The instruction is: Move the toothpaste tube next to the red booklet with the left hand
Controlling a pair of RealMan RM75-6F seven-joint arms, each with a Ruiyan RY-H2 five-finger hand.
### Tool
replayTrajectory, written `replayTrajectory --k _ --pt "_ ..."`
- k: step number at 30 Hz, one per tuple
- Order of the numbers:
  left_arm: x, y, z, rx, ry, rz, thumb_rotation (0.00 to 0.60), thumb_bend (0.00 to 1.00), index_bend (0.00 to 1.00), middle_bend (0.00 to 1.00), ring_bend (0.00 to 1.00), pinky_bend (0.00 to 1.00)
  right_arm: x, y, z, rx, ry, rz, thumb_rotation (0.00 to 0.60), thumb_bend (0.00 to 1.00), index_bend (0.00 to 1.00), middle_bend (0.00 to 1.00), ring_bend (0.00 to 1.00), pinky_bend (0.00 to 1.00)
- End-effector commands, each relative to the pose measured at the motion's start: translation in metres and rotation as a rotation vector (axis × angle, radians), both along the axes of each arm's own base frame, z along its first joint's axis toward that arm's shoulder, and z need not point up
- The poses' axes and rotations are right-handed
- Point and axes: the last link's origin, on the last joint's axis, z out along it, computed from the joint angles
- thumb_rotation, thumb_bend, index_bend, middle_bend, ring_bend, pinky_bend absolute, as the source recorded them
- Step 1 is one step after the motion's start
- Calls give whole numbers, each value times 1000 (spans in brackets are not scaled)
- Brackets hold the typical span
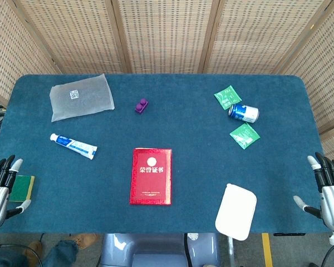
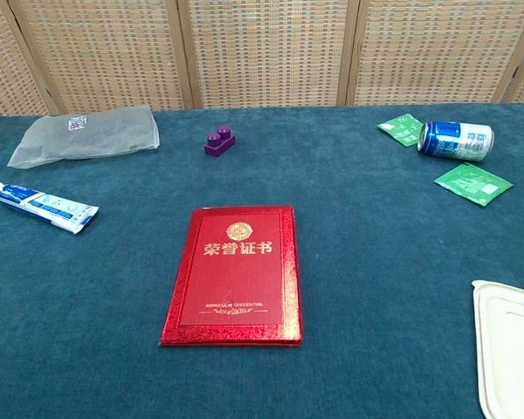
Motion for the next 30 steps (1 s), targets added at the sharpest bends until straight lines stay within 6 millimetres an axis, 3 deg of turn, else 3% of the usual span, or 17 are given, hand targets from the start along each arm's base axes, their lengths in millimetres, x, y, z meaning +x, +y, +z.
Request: replayTrajectory --k 1,8,10,14,15,16,18,22,30 --pt "-1 1 -1 -2 4 5 600 124 0 0 0 0 0 0 1 0 -5 -3 600 0 0 0 0 0" --pt "-9 20 -6 -38 10 10 600 121 0 0 0 0 -2 -1 0 6 -8 -14 600 0 0 0 0 0" --pt "-13 37 -7 -53 13 3 600 121 0 0 0 0 -2 -1 0 15 -3 -21 600 0 0 0 0 0" --pt "-15 89 -12 -83 12 -78 600 113 0 0 0 0 -4 -4 -4 38 8 -36 600 0 0 0 0 0" --pt "-13 115 -18 -111 66 -133 600 112 0 0 0 0 -5 -6 -7 52 16 -44 600 0 0 0 0 0" --pt "-14 126 -22 -127 77 -152 600 112 0 4 0 1 -6 -8 -9 55 19 -47 600 0 0 0 0 0" --pt "-14 144 -30 -165 103 -182 600 110 10 49 21 34 -7 -9 -10 60 25 -54 600 0 0 0 0 0" --pt "-16 178 -49 -265 179 -224 600 134 147 209 146 167 -10 -13 -13 58 41 -75 600 0 0 0 0 0" --pt "-34 220 -80 -349 302 -196 600 209 232 277 221 234 -20 -20 -20 65 69 -131 600 0 0 0 0 0"
